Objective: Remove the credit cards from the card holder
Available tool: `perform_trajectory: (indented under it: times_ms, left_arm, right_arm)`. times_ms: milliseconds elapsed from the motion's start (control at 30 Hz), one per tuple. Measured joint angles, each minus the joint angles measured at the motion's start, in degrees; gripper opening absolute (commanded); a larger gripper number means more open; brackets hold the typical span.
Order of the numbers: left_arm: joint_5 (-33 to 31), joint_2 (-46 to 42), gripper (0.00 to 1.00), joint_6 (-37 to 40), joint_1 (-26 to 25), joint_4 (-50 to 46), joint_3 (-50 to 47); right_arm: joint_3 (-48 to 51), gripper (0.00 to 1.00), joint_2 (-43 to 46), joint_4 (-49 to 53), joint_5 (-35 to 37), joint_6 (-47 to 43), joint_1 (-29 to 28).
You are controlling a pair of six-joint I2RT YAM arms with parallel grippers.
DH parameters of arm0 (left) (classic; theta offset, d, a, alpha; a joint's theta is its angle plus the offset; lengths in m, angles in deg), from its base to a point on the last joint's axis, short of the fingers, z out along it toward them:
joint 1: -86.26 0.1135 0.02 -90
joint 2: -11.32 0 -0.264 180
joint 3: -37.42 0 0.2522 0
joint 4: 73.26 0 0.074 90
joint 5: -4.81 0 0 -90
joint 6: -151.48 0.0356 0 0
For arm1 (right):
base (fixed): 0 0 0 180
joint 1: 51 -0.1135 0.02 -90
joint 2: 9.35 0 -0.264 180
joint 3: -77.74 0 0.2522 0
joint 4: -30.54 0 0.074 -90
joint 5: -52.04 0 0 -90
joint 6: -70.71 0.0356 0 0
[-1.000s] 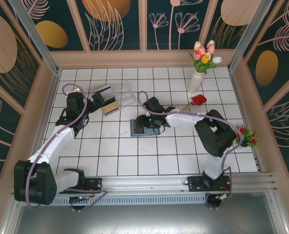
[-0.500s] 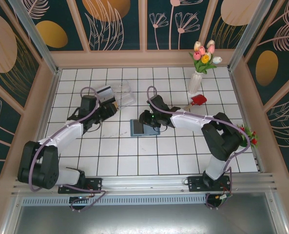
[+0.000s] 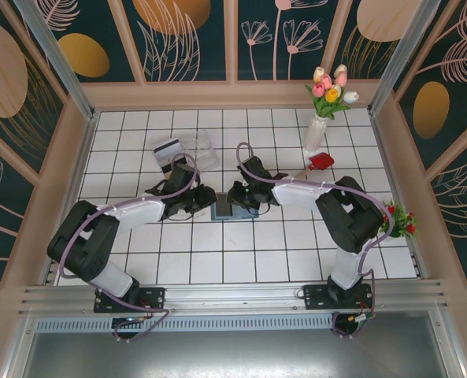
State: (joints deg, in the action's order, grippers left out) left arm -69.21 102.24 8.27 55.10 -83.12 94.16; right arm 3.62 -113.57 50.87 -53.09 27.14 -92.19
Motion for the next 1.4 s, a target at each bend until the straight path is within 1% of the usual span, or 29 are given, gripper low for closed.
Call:
perform_trajectory:
  times_ms: [133,267,367,600,767,1400]
  left_arm:
    - [0.07,1.75,0.14,-1.64,-0.52,0.85,0.11]
    - [-0.13,1.84,0.10,-3.67,-0.74,2.86,0.02]
    - [-0.11,2.03,0.09,-4.96,-0.92,4.81,-0.24]
    - [-1.68,2.84,0.08,-5.60,-2.14,5.33,-0.55]
    - [-3.17,2.84,0.08,-5.64,-2.14,5.31,-1.79]
    - [-3.87,4.61,0.06,-5.62,-2.14,5.38,-3.26]
  right_arm:
    - [0.90,0.21,0.00,-2.67,-1.88,0.09,0.92]
    - [2.82,0.20,-0.07,-4.28,-3.78,0.24,1.64]
    - [3.10,0.18,-0.24,-4.68,-4.72,0.24,1.84]
    - [3.10,0.18,-0.96,-5.16,-5.84,0.24,1.90]
    - [3.10,0.18,-1.18,-5.16,-5.92,0.22,2.23]
    - [3.10,0.17,-2.54,-5.16,-6.93,-1.14,2.99]
